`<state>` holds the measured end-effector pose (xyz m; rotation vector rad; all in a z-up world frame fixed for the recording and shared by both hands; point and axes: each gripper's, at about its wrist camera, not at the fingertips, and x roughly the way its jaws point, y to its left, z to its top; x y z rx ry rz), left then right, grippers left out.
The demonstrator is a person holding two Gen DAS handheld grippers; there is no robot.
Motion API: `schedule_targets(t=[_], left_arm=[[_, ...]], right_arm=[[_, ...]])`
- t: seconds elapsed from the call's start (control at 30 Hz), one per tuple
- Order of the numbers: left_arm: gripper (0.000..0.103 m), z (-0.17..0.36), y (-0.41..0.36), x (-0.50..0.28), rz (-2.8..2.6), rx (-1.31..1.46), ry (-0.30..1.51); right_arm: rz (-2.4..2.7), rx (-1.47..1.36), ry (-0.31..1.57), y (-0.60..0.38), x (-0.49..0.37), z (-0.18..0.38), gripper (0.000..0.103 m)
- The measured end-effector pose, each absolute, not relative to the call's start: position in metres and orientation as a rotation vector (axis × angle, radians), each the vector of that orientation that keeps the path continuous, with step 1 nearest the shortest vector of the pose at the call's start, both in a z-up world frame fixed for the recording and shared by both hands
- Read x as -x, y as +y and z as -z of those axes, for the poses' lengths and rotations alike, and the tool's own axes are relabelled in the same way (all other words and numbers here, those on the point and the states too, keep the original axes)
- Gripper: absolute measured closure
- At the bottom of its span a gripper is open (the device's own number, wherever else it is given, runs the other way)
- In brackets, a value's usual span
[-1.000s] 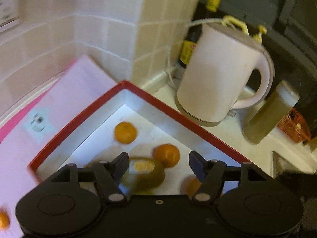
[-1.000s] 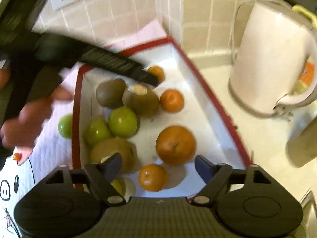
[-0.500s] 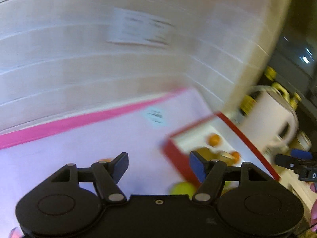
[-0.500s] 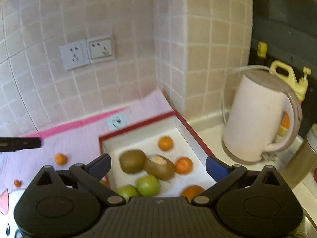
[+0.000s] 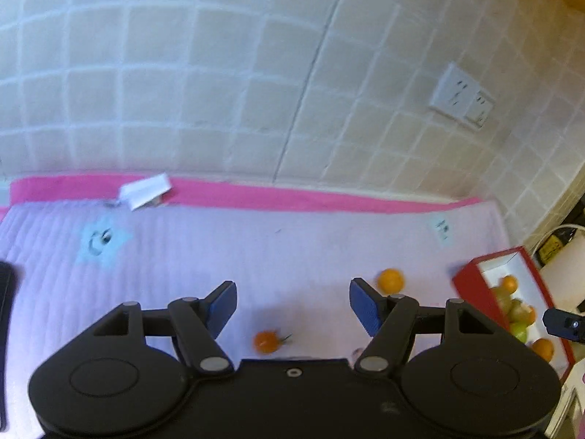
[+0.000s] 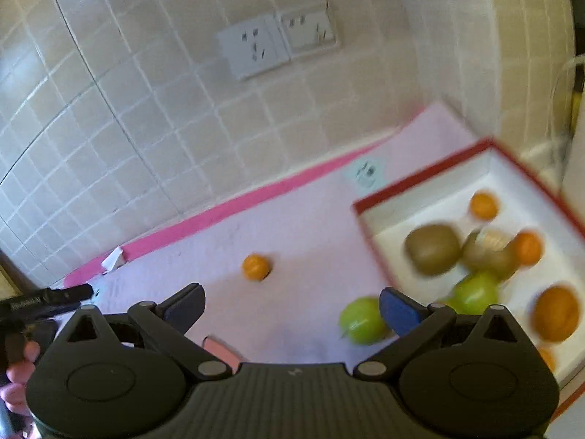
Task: Organize fruits
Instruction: 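Move both tools back over the cherry tomatoes on the mat, then grasp a cherry tomato with the left tool while the right grasps another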
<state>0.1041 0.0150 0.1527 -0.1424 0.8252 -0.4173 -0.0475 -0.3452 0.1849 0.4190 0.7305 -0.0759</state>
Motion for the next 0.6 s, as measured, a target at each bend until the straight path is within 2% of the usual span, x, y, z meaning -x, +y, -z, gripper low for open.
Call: schedule_targets(t=[0.2,0.37,0.43,0.53,0.6], left_arm=[[0.023,-0.111,0.017,-0.114,0.446,0.094,0.888],[0.023,-0.080,0.003,-0.127,0.481,0.066,0.949],[0.027,-0.071,-0.002,-0.131,0.485,0.043,0.964],[0.030,-0.062,-0.007,-0.134,0.496,0.019,0.973],[0.031,-0.057,-0.007,-0.135,0.511,0.026,0.979]], right_arm=[[-0.036,-0.377,0.837,-0.299,0.030,-0.154,0.006],[-0.065,-0.205,0.896,-0.245,0.022,-0.130,0.006],[-0.067,-0.152,0.912,-0.231,0.024,-0.120,0.007],[-0.090,-0.070,0.939,-0.212,0.020,-0.110,0.020],[-0.100,-0.036,0.955,-0.203,0.015,-0.105,0.024]])
